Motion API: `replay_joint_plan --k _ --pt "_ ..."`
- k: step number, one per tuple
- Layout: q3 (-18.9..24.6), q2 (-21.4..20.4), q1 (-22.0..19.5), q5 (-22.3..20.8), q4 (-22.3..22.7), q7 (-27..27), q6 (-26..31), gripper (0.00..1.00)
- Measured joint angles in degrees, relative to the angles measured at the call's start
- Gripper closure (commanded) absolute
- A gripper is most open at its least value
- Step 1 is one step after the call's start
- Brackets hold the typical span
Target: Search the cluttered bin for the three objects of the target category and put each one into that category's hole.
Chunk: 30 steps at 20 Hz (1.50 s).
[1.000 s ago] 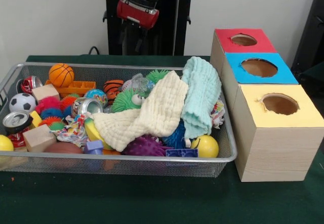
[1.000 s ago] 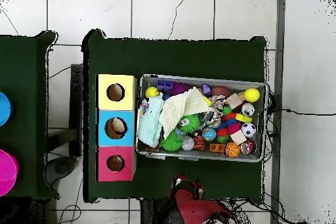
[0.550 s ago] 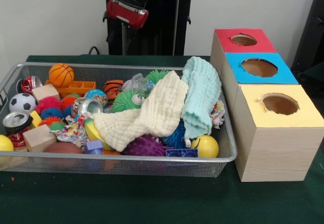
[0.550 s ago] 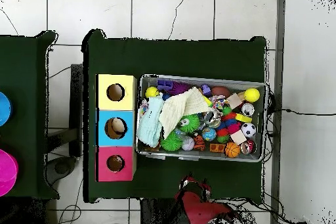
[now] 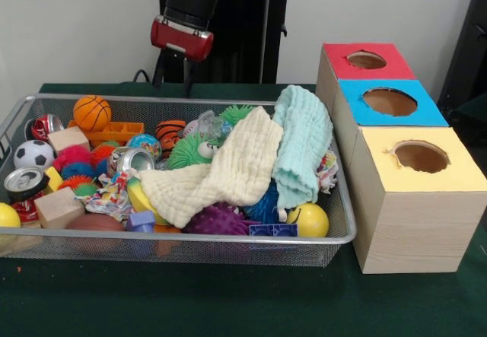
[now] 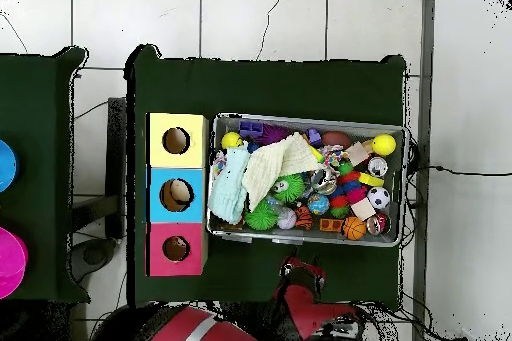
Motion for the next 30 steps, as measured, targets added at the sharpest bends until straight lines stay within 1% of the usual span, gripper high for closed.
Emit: replay_joint_plan --k 2,5,14,21,26,28,30 --pt "0.0 1.4 0.0 0.0 -0.2 0.0 -2.0 0.00" --pt "0.0 2.9 -0.1 0.0 -0.6 0.0 -3.1 0.00" --pt "0.0 5.9 -0.9 0.0 -2.2 0.0 -3.1 0.00" --pt "0.0 7.3 -1.2 0.0 -2.9 0.0 -3.1 0.00" --pt "0.0 6.3 -1.8 -1.2 -2.9 0.0 -3.0 0.00" --pt "0.2 4.4 -2.1 -3.0 -2.9 0.0 -2.0 0.00" --pt "0.9 1.8 -2.7 -5.1 -2.9 0.0 0.3 0.00"
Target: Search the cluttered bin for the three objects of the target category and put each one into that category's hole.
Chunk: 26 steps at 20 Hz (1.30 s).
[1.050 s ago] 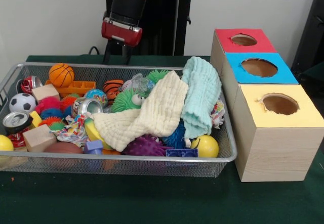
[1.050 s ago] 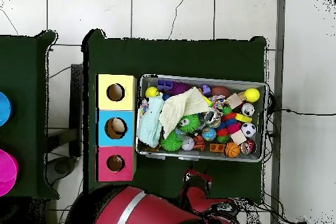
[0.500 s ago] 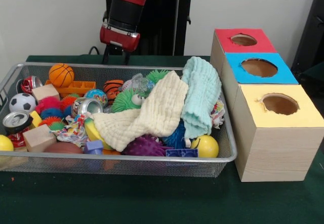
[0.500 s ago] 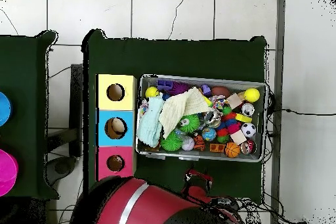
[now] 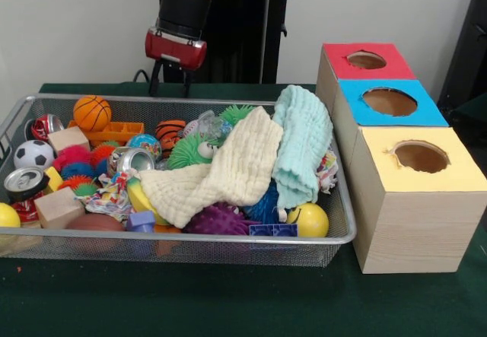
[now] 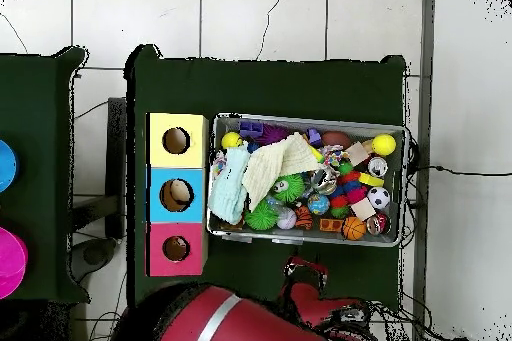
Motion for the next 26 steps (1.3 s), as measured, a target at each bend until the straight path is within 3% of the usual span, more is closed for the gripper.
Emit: replay_joint_plan --k 8,17,26 --pt "4.7 -9.2 -4.7 -5.8 0.0 0.0 12.4 0.00" --pt "6.5 -11.6 -4.4 -5.8 -1.1 0.0 13.4 0.00" --pt "13.6 -13.9 -7.5 -6.4 -2.3 0.0 13.4 0.00"
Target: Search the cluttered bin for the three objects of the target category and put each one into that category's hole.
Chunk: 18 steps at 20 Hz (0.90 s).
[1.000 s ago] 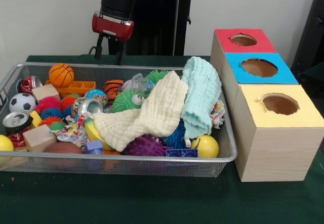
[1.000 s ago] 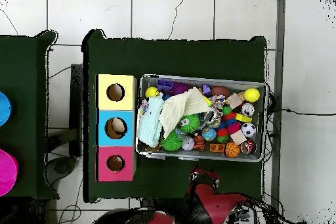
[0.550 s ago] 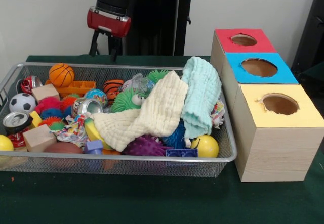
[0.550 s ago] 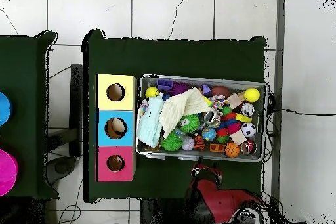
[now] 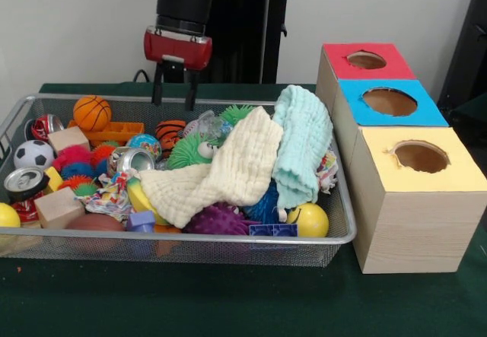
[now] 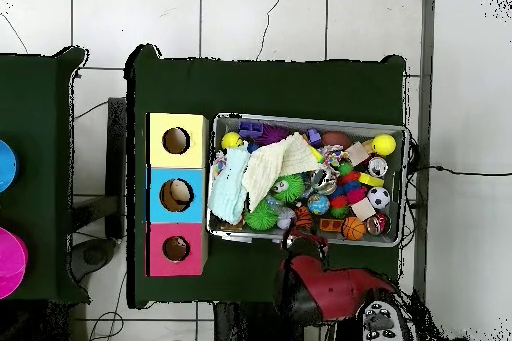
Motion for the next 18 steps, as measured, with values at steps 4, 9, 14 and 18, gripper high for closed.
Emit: replay_joint_plan --k 4,9,14,18 --pt "3.3 -0.8 -1.8 0.0 -0.2 0.0 0.8 0.00" --pt "6.6 -0.2 -4.9 0.0 -0.4 0.0 4.5 0.00" --pt "6.5 2.7 -5.0 0.1 -1.7 0.0 6.4 0.00" --pt "6.2 3.1 -5.0 0.1 -3.1 0.0 6.5 0.00"
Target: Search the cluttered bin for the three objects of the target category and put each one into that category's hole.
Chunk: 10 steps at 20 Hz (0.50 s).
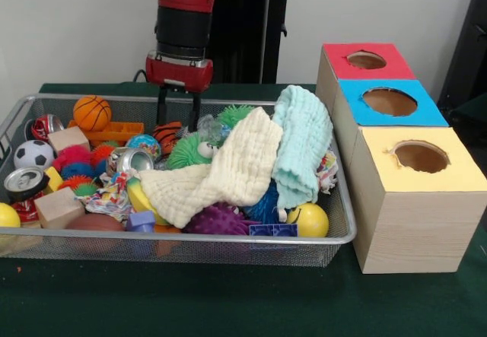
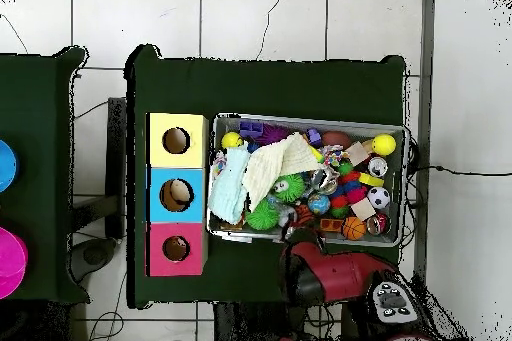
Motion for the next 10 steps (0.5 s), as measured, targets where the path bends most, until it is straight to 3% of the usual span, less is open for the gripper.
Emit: replay_joint_plan --k 10 --pt "-3.2 2.6 1.8 1.4 -3.6 0.0 0.0 0.00"
